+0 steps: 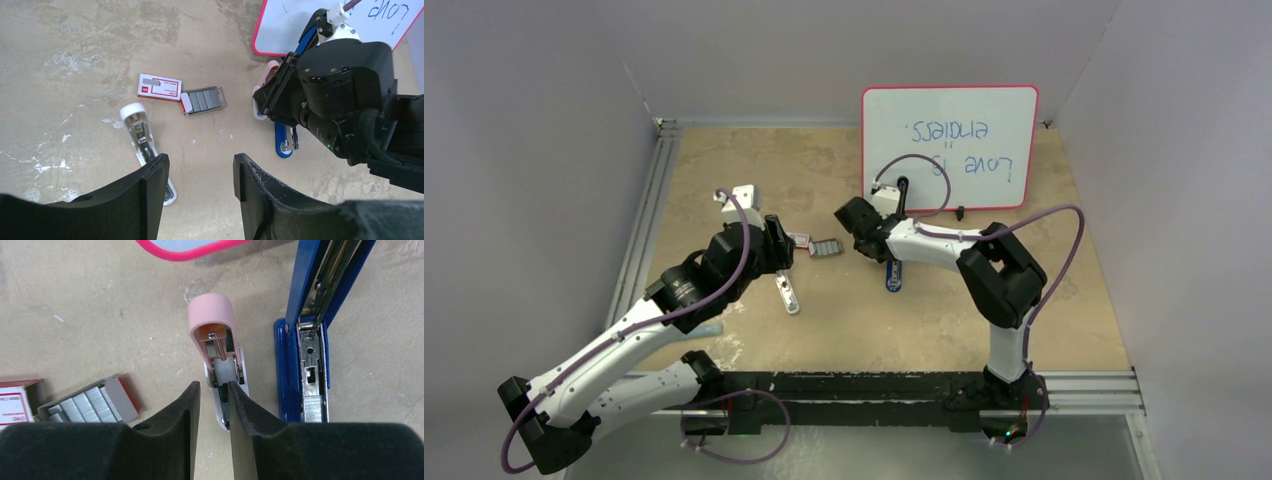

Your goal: Load the staples into the stapler

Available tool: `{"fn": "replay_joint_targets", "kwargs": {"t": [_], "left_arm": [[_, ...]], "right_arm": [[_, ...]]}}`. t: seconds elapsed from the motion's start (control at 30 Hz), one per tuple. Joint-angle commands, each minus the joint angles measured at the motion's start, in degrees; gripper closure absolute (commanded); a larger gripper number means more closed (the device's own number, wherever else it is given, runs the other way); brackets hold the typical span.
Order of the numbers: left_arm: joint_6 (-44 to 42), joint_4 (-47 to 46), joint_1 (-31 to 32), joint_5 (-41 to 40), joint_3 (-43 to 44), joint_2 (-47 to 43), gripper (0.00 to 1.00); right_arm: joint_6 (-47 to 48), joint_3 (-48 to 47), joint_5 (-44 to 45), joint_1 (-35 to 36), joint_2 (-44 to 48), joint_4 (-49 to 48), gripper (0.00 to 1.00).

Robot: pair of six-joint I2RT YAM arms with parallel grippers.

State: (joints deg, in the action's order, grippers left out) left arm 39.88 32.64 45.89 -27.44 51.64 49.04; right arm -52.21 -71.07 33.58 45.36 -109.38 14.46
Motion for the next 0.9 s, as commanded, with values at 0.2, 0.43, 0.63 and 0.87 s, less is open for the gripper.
{"fn": "replay_joint_targets", "kwargs": {"t": [0.2,0.43,0.63,0.87], "left_arm": [[0.4,-1.9,0.1,-0.4,-0.1,0.0,0.5],[0.6,-1.6,0.1,-1.2,-0.1,-0.3,0.5],[0.6,-1.4,0.1,-1.7,0.0,-0.7,0.5],[0.6,-1.3,0.1,-1.9,0.0,-0.9,0.5]], "right_arm": [[13.3,-3.1,-5.6,0.2,7.1,-7.6,0.68],[23.2,-8.2,-12.3,4.7,0.6,-9.1,0.75],[23.8,-12.1,-14.6,5.9,-4.1,-9.4,0.83],[24.5,-14.6,-16.0,6.8,-7.5,-8.8,0.8]]}}
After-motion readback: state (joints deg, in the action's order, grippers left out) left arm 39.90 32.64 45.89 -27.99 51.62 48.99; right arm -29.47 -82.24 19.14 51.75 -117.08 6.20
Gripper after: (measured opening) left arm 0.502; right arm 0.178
